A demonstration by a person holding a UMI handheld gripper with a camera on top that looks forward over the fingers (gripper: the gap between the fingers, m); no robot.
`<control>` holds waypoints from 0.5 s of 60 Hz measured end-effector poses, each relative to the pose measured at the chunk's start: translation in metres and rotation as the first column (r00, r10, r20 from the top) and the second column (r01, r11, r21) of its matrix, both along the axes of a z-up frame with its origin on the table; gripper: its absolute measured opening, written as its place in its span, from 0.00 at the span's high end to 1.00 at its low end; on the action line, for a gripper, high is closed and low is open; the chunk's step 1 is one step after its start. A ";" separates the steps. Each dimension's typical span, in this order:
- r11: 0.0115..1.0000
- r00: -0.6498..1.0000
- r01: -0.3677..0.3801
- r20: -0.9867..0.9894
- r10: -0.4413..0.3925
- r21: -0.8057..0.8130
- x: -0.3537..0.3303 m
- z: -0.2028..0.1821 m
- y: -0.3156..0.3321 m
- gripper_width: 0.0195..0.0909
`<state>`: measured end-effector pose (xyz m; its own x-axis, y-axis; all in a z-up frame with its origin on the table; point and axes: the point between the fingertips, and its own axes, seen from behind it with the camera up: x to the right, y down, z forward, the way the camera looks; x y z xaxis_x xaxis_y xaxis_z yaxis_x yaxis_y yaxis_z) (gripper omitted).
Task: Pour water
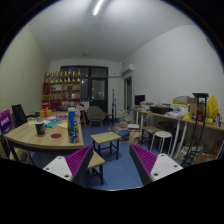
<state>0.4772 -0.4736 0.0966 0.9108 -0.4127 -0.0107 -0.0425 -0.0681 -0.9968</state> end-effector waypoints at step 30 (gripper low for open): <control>0.991 0.993 -0.093 0.085 0.084 0.096 -0.013 0.021 0.056 0.11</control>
